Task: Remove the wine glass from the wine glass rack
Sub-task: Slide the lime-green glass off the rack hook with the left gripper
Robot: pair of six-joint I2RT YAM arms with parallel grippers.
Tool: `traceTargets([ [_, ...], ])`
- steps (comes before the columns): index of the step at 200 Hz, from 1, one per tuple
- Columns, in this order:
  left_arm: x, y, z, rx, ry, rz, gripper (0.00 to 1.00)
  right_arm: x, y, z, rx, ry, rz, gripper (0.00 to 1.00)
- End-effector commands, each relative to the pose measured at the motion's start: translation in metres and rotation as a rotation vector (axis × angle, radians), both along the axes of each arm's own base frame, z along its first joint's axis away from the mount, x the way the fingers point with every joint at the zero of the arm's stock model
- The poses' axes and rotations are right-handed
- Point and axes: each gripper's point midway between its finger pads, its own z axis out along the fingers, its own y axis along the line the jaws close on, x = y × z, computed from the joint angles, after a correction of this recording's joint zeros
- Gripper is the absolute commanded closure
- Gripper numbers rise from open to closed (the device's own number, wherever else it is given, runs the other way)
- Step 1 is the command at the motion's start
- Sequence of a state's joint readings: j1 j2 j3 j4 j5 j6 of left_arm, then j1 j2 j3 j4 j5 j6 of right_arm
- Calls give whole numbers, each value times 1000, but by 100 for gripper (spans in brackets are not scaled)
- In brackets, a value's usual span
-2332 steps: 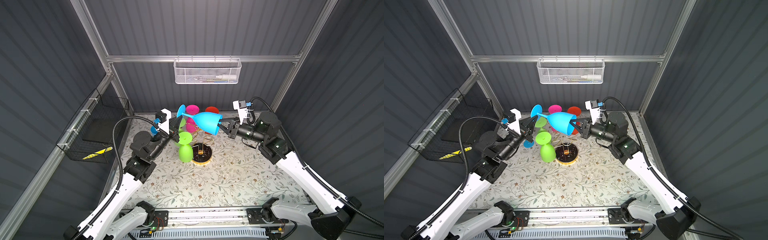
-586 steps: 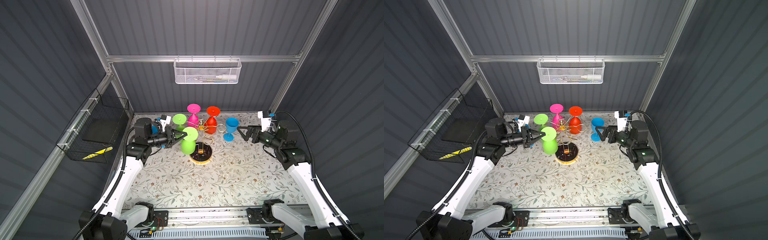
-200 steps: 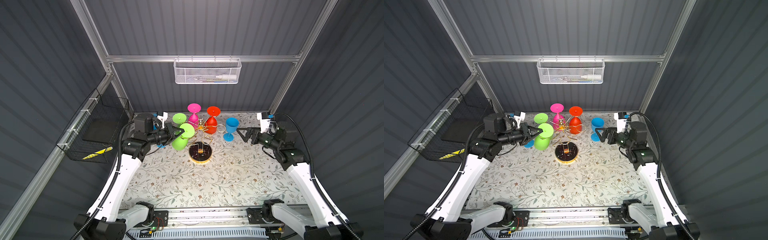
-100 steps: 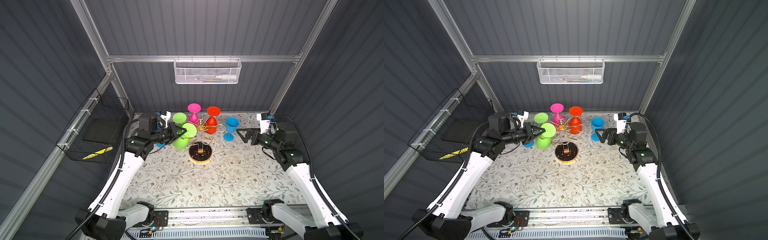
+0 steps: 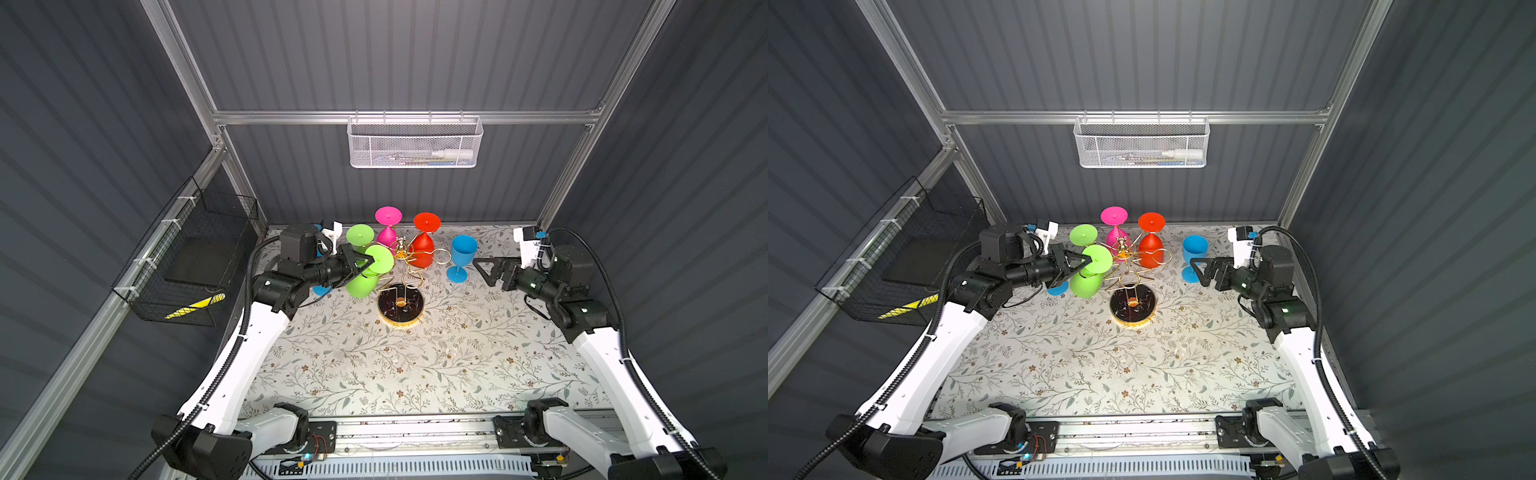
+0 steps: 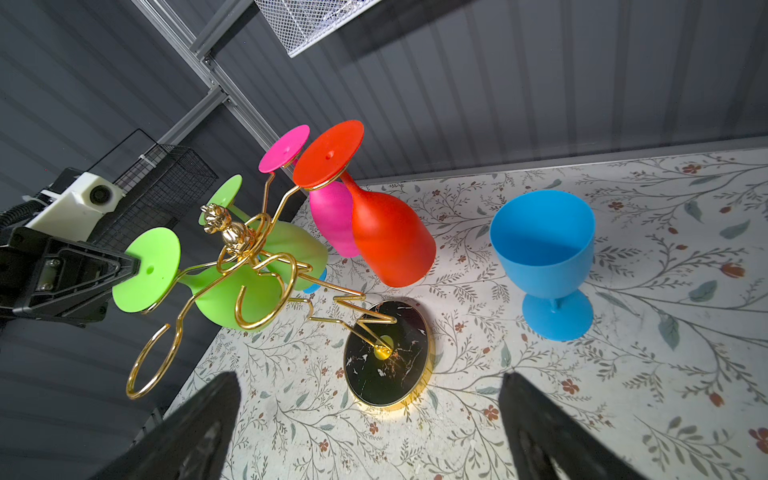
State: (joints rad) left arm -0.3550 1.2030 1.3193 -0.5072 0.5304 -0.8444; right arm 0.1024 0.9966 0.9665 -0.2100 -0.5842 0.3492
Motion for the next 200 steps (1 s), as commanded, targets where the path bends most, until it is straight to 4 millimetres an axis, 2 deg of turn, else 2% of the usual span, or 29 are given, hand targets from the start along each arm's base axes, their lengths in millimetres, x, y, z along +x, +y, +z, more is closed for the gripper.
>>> traceTargets([
  [1,6,-4,19,-9,-82,-6,100,-5,1,2,7,-9,13,1],
  [115,16,3,16,19,-97,59,100,-7,0,1,5,-7,12,1],
  [166,5,15,15,55,-102,98,100,-7,0,0,2,-4,12,1],
  [200,-8,34,16,108,-114,162,100,-8,0,3,0,-11,14,1],
])
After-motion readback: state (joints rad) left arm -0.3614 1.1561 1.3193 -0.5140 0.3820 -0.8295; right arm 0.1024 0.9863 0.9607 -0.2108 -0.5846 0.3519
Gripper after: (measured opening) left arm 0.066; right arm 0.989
